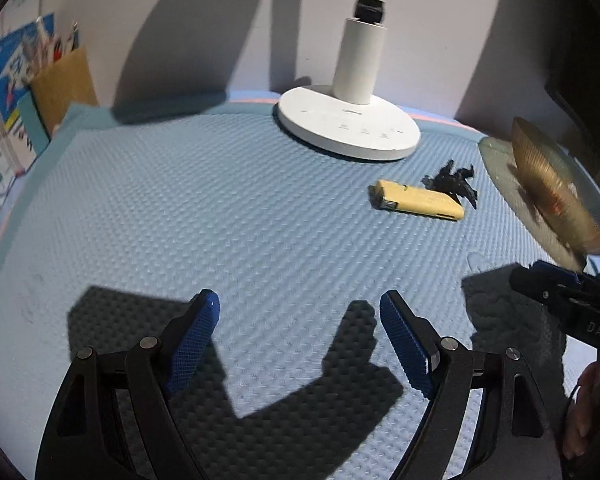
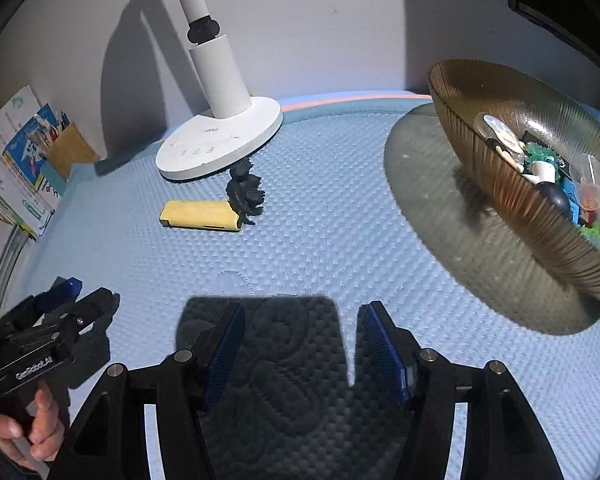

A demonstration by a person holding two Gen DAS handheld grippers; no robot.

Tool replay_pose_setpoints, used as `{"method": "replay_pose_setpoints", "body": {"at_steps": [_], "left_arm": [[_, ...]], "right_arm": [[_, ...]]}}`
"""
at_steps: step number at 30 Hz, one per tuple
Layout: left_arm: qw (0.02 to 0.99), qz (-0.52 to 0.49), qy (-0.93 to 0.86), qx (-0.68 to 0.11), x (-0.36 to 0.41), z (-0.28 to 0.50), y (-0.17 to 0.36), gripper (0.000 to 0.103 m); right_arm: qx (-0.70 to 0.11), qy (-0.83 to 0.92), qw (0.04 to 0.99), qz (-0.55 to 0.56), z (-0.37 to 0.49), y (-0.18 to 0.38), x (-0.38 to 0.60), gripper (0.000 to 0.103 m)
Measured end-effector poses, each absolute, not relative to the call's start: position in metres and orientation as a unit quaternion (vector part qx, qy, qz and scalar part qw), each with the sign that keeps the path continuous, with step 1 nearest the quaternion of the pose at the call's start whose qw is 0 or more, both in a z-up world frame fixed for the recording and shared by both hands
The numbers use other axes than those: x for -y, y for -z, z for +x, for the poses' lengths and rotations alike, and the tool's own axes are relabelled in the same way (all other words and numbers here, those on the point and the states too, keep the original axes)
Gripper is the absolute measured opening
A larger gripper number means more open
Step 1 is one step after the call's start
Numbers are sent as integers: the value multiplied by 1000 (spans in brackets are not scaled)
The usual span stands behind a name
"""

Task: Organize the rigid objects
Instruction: 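Move both tools back to the mat toward the yellow lighter and black dinosaur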

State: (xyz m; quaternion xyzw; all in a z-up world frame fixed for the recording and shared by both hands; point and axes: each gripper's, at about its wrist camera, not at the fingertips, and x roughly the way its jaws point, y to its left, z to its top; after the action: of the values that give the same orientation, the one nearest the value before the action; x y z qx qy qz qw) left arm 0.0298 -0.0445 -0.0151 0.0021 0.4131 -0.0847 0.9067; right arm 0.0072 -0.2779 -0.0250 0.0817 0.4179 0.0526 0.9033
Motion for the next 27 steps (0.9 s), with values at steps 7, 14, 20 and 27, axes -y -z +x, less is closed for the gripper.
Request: {"method": "replay_pose_setpoints", "body": {"at_steps": [7,14,20,27], "left_arm": [[907,35,59,-416,51,28,17,86],[907,34,53,-417,50,29,18,89],[903,24,50,-425,46,30,19,100],[896,48,100,-429,56,36,11,99]], "right_arm": [[-410,-45,910,35,4,27,258,78],[-414,-41,908,42,5,29,263,89],[-417,-39,907,39,7,30,262,89],[-413,-54,908,40,11,22,264,87]]}}
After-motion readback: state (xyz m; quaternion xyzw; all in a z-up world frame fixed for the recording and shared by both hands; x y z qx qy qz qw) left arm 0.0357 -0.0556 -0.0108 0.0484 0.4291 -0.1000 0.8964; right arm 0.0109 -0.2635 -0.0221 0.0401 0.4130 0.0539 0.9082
